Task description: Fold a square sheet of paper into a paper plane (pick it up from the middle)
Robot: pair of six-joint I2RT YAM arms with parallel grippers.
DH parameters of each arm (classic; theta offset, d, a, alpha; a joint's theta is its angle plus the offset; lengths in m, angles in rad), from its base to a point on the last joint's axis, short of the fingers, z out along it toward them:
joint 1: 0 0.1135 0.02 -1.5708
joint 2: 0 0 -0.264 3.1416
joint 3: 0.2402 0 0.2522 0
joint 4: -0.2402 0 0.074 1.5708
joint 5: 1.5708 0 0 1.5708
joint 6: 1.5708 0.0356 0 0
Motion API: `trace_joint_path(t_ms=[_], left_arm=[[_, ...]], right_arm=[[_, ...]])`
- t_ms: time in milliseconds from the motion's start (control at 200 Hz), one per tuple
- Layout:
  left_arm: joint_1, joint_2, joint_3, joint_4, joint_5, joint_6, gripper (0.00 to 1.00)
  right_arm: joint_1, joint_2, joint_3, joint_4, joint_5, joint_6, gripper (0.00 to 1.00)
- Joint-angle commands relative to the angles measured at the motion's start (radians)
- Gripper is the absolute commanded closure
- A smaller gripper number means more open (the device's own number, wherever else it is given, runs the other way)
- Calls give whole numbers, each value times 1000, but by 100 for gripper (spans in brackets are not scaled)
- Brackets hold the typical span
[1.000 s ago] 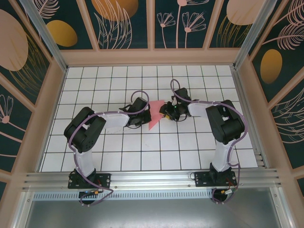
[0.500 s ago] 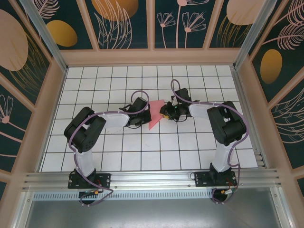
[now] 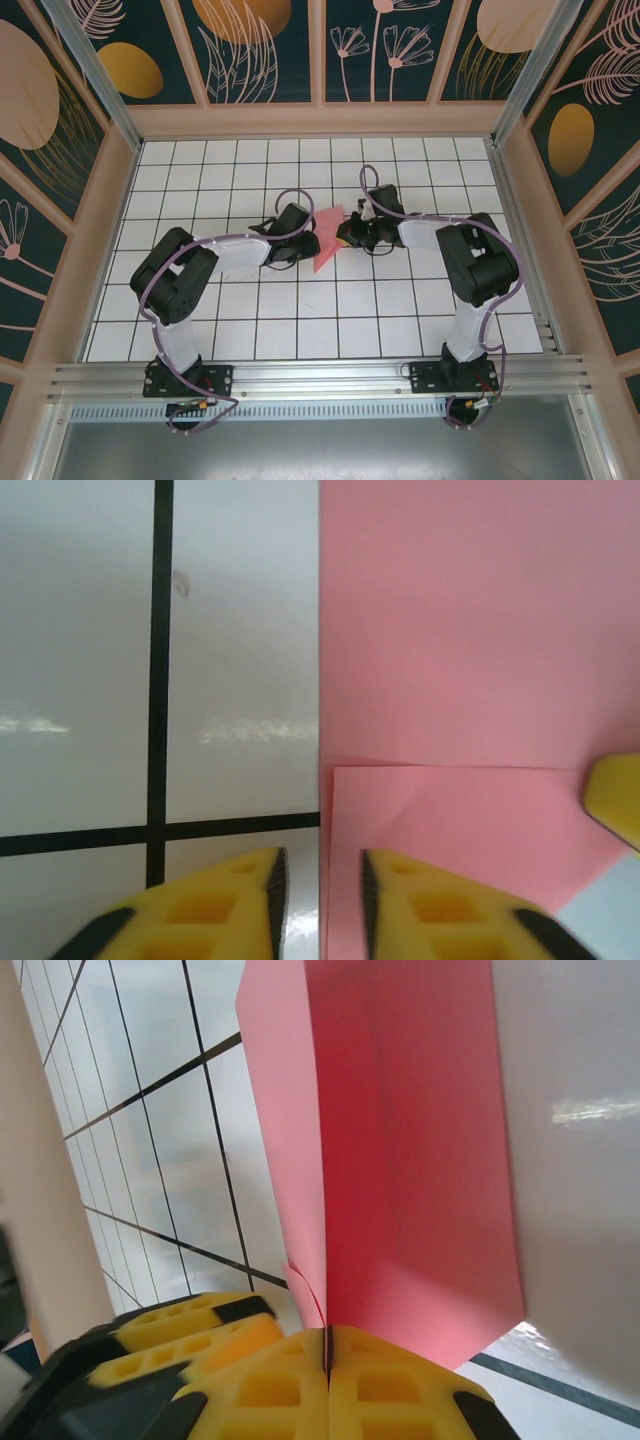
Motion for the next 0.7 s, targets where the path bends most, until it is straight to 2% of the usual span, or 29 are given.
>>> trace_joint_path(t_ms=[0,150,295,530,696], left_arm=[[-1,-91,5,-22,-32,38,60],[-1,-184,-74,40,-29,96,41],[-1,-259,-167,156,31,199,24],[-2,-343,-321,411,174,434,21],[-1,-318,-359,524,179,568,21]], right_arm=[[-2,-42,-25,0,30,18,97],[24,-118,-37,-59,133,79,98],[75,-189,-41,-123,246,186,99],[102,-277,-107,-114,368,421,99],[102,-278,-105,-109,387,505,99]])
